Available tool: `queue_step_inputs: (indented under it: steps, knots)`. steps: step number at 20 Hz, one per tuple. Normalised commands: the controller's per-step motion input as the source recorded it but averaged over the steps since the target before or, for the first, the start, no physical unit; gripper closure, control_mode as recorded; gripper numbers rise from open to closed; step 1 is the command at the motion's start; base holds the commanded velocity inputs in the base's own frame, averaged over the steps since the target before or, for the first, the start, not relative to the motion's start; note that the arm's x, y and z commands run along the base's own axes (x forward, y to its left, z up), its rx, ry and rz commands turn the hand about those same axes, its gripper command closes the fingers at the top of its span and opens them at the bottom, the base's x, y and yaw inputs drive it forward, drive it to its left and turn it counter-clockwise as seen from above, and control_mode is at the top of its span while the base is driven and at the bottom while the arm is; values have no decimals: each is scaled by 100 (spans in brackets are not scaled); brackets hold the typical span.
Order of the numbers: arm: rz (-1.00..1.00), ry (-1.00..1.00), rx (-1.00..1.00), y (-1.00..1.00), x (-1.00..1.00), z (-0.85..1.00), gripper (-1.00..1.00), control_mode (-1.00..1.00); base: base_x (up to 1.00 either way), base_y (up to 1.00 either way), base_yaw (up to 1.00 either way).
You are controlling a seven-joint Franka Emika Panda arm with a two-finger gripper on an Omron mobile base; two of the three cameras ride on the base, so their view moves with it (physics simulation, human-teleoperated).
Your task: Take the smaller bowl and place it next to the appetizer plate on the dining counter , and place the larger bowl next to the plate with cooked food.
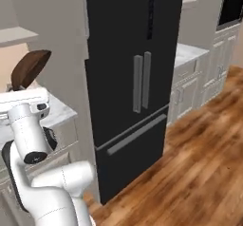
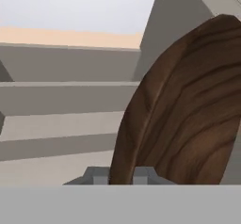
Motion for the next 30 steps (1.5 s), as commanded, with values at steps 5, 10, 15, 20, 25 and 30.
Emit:
queue_step_inputs:
  steps: [5, 10, 15, 20, 25, 30]
  knots:
    - [0, 0, 0, 0, 0, 0, 100, 100, 0, 0, -76]
    - [0, 0, 0, 0, 0, 0, 100, 100, 0, -1, -68]
    - [0, 0, 0, 0, 0, 0, 100, 100, 17, -20, -63]
    - [0, 0, 0, 0, 0, 0, 100, 100, 87, -42, -55]
    - [0, 0, 0, 0, 0, 0, 100, 100, 100, 22, -41]
    - [0, 0, 0, 0, 0, 0, 100, 100, 100, 85, -31]
